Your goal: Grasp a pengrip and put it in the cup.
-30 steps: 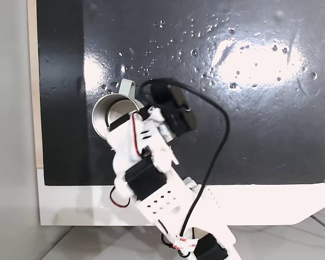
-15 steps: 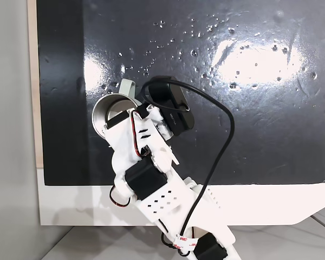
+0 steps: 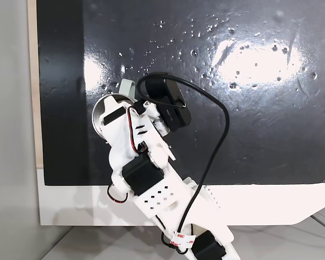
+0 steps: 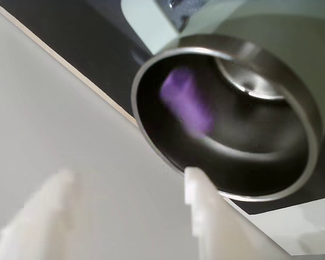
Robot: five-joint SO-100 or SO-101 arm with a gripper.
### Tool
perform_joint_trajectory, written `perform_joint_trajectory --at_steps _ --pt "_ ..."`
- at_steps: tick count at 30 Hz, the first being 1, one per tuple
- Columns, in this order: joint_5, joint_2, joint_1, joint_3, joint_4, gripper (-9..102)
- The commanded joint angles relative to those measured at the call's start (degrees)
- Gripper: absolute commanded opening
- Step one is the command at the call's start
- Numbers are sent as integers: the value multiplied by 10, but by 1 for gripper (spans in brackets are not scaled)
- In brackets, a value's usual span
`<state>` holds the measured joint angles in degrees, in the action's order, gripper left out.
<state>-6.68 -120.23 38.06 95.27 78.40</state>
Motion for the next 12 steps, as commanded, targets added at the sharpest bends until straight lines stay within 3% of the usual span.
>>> perform_joint_trajectory --at_steps 1,12 --pt "-2 -10 0 -17 -18 30" --pt "9 -12 -11 -18 -18 29"
